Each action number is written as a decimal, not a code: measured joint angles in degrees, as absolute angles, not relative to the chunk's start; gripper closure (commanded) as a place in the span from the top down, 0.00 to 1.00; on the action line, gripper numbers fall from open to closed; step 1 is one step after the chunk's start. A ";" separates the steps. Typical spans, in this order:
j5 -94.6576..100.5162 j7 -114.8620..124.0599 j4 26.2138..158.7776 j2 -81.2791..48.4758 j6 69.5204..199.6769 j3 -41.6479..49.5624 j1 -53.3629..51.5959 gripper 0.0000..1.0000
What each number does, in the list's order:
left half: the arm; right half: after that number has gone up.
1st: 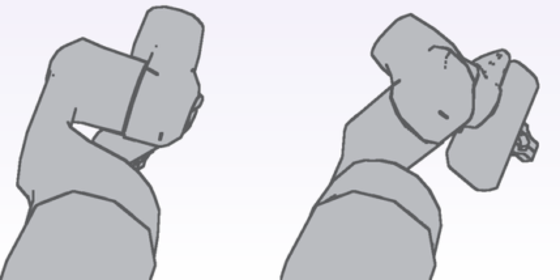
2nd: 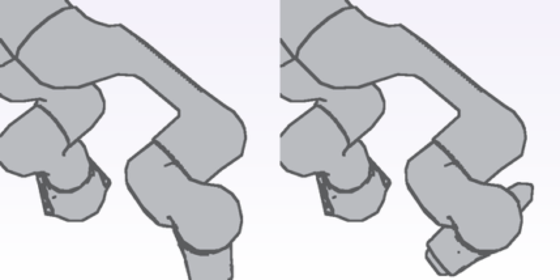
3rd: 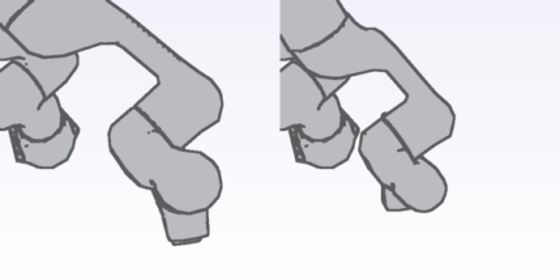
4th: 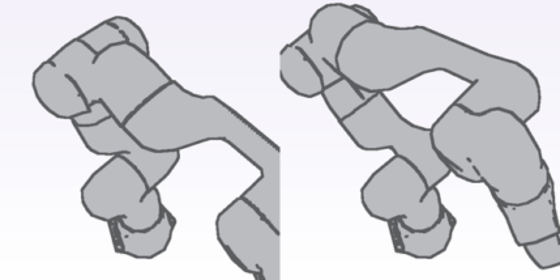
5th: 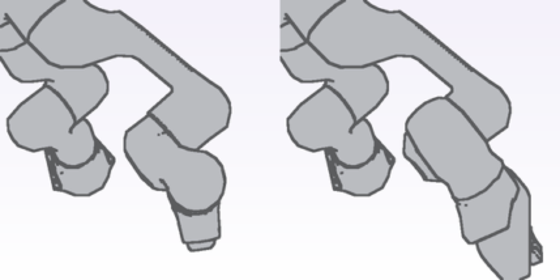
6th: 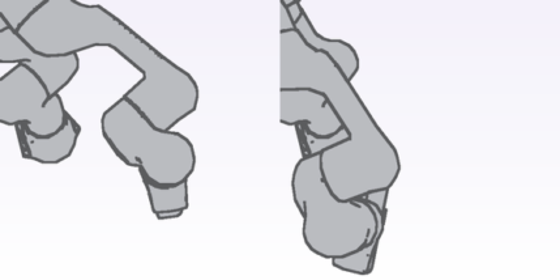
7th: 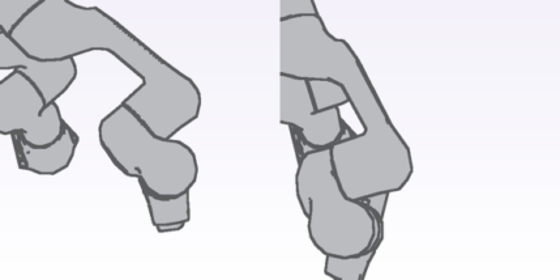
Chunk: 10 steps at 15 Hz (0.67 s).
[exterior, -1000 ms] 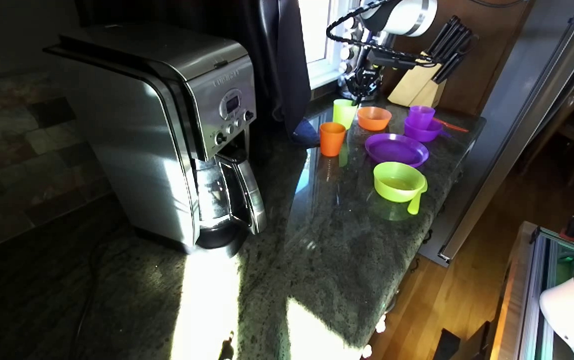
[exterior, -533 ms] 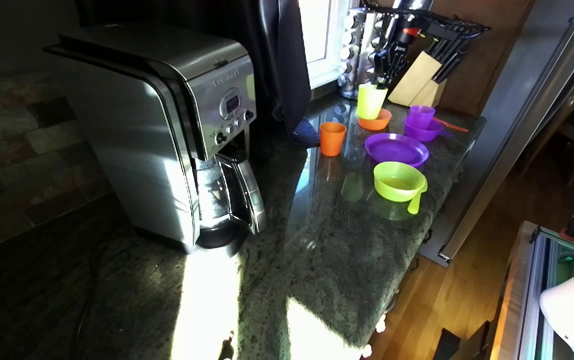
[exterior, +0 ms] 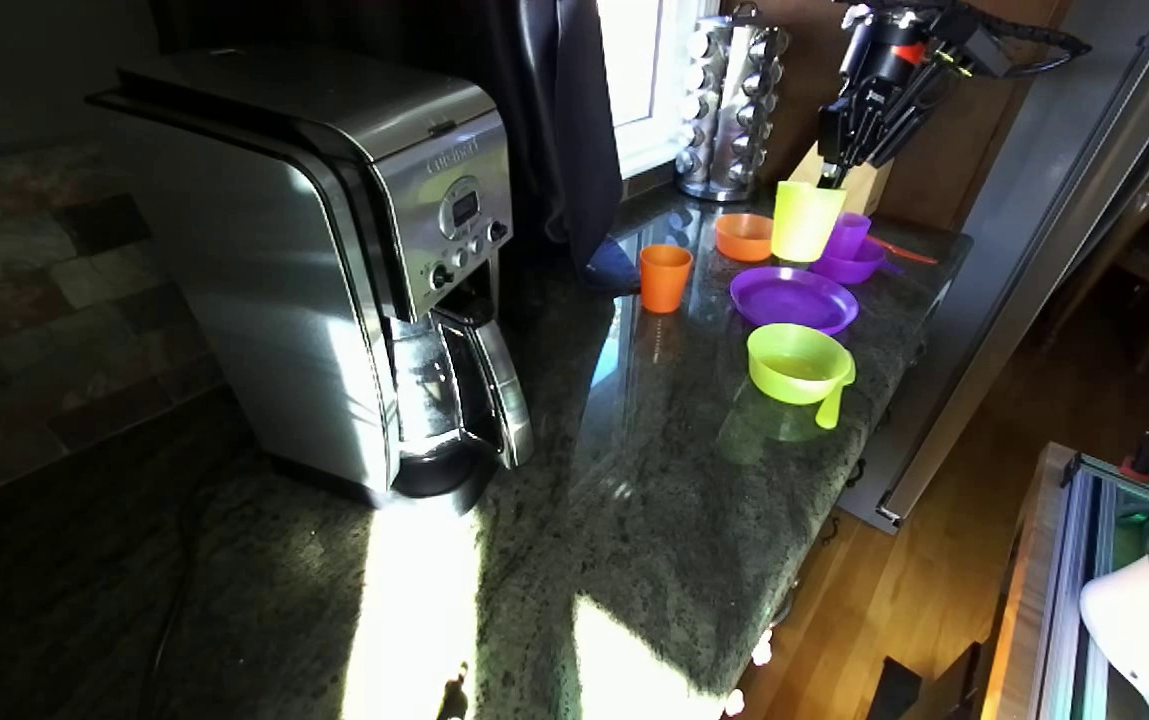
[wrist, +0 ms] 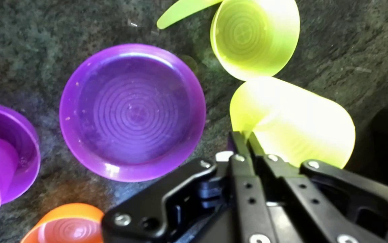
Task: Put the cups in their matching bowls
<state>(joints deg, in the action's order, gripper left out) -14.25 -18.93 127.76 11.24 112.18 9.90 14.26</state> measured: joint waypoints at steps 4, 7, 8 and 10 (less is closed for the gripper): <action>-12.68 -15.88 133.90 15.02 112.17 9.67 12.44 0.01; -11.34 -13.74 137.14 16.38 112.46 9.31 11.51 0.01; -11.03 -13.23 137.99 16.59 112.77 9.22 11.22 0.01; -10.53 -12.28 139.44 16.63 113.72 8.93 10.76 0.01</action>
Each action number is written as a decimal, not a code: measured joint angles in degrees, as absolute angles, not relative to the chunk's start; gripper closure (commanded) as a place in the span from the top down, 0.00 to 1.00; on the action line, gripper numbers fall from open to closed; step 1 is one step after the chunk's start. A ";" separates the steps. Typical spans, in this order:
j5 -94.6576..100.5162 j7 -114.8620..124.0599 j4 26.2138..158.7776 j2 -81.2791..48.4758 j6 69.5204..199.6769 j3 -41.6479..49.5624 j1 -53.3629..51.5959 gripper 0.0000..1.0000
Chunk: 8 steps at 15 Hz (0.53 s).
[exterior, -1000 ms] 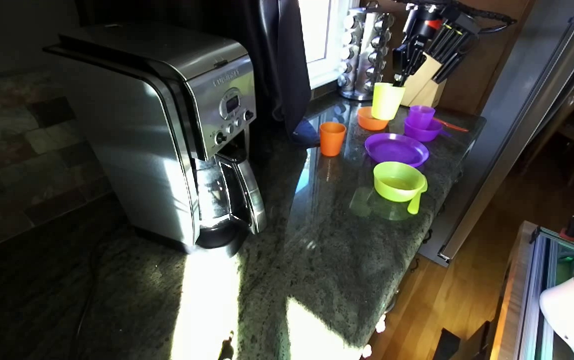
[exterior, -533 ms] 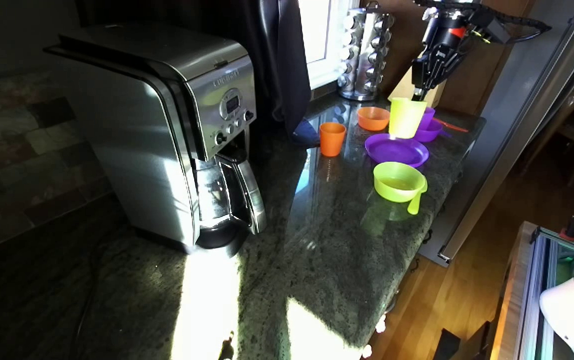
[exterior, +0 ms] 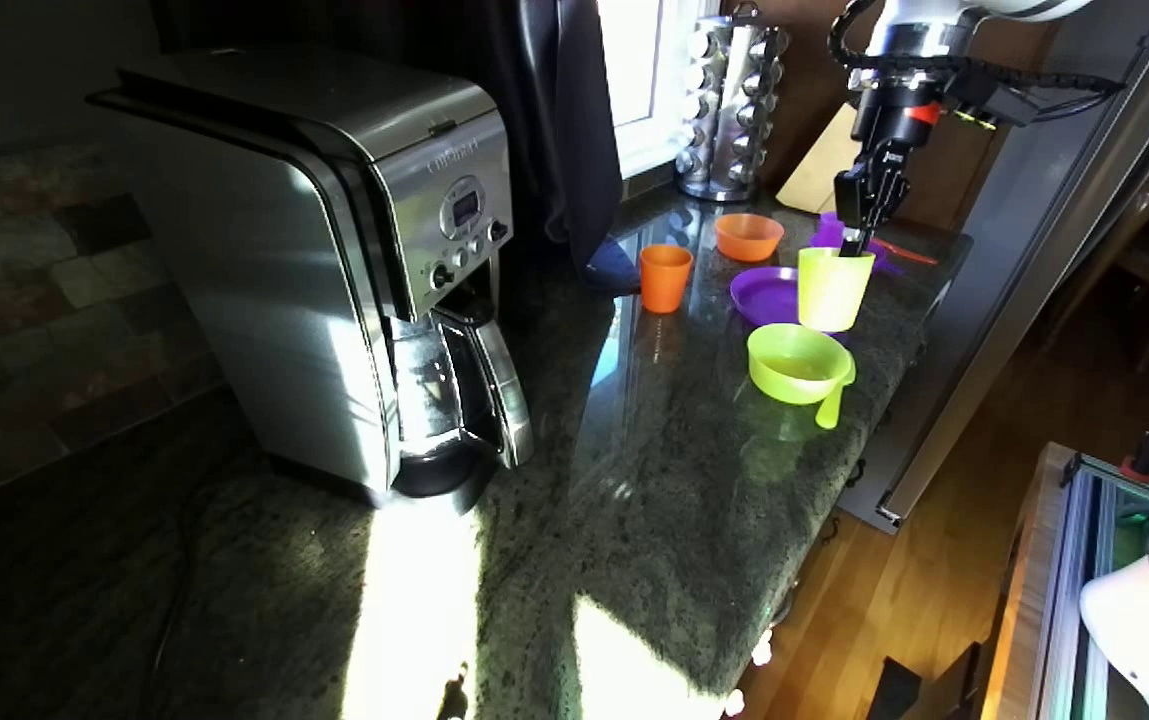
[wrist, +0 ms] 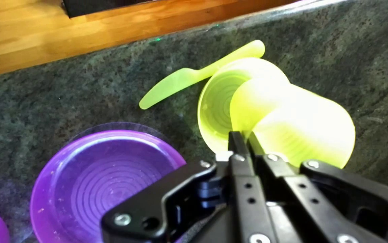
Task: Put the cups in their matching bowls
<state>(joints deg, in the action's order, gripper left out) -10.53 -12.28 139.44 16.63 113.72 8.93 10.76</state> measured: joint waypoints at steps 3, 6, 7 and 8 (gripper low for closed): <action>-9.85 -11.26 140.99 16.31 115.48 8.60 9.80 0.01; -9.65 -10.01 141.95 15.41 118.24 8.16 9.01 0.01; -9.62 -9.40 142.15 14.91 119.62 7.98 8.78 0.01; -9.62 -8.85 142.36 14.33 121.16 7.80 8.54 0.01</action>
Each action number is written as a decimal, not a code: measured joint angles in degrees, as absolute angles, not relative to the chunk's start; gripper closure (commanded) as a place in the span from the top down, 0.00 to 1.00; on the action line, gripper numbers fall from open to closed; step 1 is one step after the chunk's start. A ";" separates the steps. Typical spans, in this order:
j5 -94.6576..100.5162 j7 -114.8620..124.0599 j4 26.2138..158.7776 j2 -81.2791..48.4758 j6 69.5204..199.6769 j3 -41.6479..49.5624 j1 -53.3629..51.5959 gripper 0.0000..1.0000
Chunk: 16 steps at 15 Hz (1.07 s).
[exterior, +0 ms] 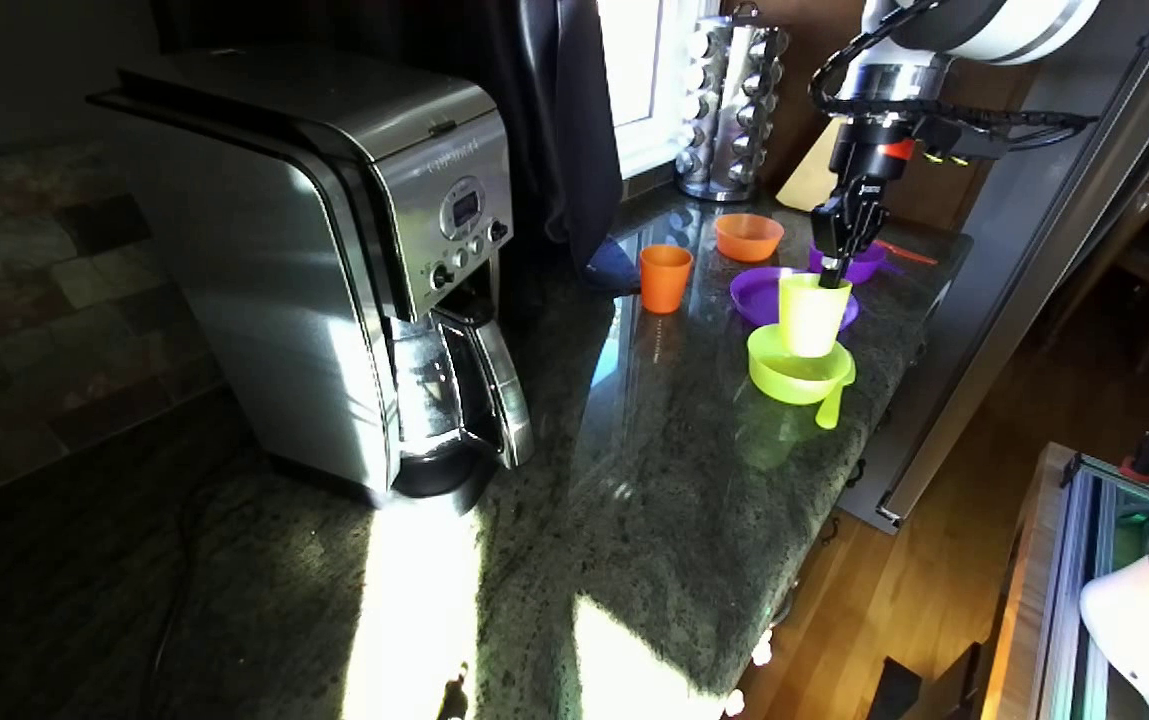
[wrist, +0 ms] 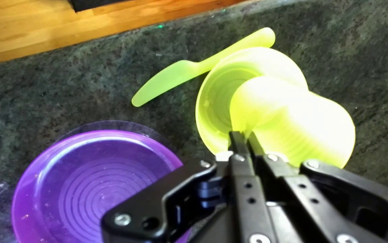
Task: Put the cups in their matching bowls
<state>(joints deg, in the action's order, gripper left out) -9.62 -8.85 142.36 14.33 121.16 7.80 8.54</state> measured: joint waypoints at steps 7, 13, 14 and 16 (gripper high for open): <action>-9.62 -7.68 142.58 9.44 127.62 7.08 7.17 0.01; -9.88 -7.23 142.11 7.45 133.57 6.52 6.25 0.01; -9.94 -7.23 141.99 7.30 134.17 6.48 6.07 0.01; -9.95 -7.23 141.69 7.22 134.39 6.45 5.81 0.01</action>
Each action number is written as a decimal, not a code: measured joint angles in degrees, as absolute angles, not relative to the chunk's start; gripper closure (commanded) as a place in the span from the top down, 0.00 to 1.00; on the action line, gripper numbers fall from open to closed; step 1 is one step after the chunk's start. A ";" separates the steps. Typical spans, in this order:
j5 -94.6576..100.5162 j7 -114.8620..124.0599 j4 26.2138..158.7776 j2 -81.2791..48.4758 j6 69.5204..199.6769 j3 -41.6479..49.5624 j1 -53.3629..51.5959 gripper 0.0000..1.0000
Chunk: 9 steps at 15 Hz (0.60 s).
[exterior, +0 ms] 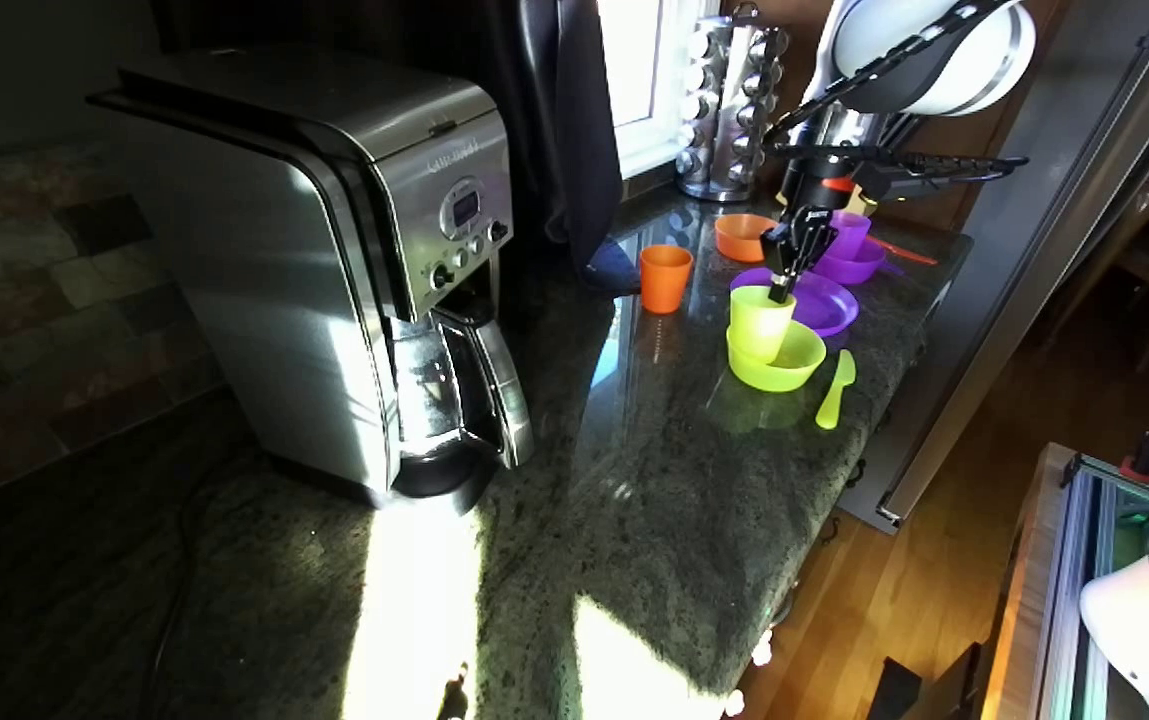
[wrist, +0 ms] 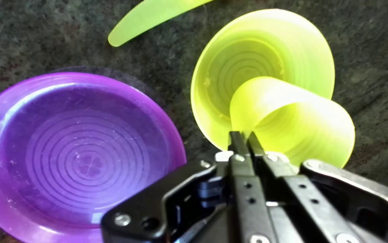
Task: Put the cups in their matching bowls
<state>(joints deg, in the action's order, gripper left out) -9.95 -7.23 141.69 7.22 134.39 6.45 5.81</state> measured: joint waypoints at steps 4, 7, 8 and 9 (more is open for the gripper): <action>-8.53 -7.23 141.60 7.21 134.35 6.43 5.71 0.01; -7.14 -7.23 141.61 7.22 134.00 6.46 5.73 0.29; -7.09 -7.23 141.61 7.22 133.69 6.48 5.73 0.34; -7.09 -7.23 141.61 7.25 133.23 6.50 5.73 0.43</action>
<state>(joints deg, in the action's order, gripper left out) -7.09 -7.23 141.61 7.25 133.23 6.50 5.73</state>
